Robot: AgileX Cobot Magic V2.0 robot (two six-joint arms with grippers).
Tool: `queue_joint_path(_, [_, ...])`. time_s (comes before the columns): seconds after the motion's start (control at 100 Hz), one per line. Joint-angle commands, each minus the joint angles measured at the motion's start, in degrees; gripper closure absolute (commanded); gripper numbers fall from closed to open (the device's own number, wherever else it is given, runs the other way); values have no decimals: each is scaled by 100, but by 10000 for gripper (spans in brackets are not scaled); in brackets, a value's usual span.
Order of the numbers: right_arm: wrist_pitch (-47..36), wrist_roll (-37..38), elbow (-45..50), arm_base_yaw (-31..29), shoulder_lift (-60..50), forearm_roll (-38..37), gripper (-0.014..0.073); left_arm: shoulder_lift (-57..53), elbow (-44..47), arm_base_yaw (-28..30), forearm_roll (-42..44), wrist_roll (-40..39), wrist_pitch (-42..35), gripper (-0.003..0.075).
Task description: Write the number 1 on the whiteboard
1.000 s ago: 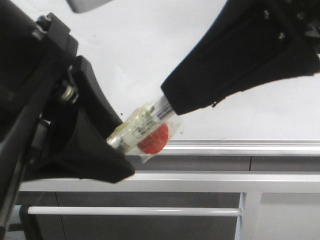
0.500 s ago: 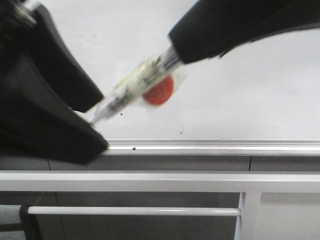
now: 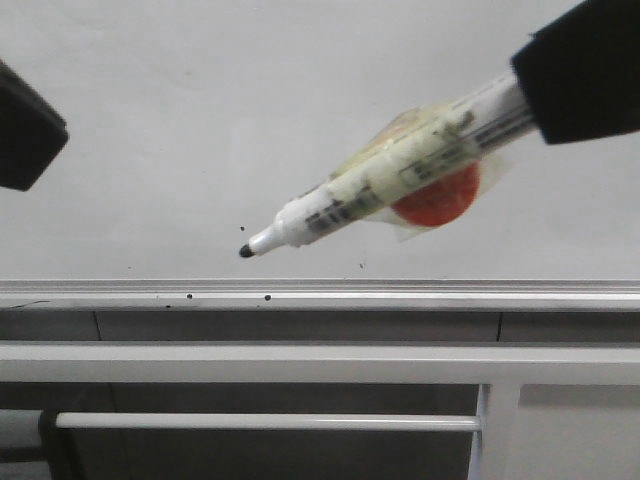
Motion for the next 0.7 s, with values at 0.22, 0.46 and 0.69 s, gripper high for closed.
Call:
queue_joint_path(0.22, [-938,121,598,-19,-1514,48,655,-556,699,-13,1097,-2079,-1743,741])
queue_joint_path(0.46, [-1457,337,1078,-19,-2123,48,655,-1014,1168,-13,2801,-4176,-1865,741])
queue_joint_path(0.69, [-2651,411,1355,-19,-2137,198,655,-1060,1338,-13,4478,-6147,-1843,741])
